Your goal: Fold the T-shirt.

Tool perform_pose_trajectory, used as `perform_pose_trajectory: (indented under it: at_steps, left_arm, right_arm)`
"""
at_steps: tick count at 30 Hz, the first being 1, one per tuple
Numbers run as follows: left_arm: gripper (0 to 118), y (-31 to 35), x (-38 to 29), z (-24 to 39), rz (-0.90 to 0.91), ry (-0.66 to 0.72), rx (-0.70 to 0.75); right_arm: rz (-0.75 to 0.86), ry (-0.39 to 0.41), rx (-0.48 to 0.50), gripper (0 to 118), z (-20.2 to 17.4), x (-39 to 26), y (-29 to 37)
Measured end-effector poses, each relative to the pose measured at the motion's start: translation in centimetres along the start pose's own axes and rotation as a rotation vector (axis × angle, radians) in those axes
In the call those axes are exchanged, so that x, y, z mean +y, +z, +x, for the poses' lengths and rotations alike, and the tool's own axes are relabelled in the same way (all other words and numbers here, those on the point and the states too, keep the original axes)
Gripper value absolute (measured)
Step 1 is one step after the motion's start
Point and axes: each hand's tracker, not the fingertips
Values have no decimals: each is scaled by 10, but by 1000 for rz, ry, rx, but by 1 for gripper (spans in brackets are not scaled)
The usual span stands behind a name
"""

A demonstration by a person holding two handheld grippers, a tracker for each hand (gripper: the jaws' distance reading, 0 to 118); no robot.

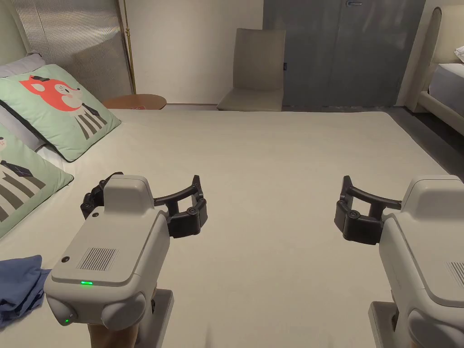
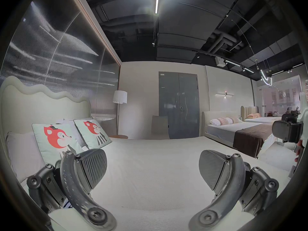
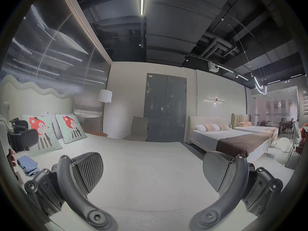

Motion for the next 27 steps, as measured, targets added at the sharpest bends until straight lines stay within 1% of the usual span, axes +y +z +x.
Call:
perform_pose_trajectory:
  at_steps: [15,27]
  left_arm:
    - [110,0,-1,-2,-5,15,-5]
    - [110,1,-1,-1,-4,0,0]
  right_arm:
    - [-4,6,1,117,0,-1,0]
    - [-5,7,4,117,-1,-2,-2]
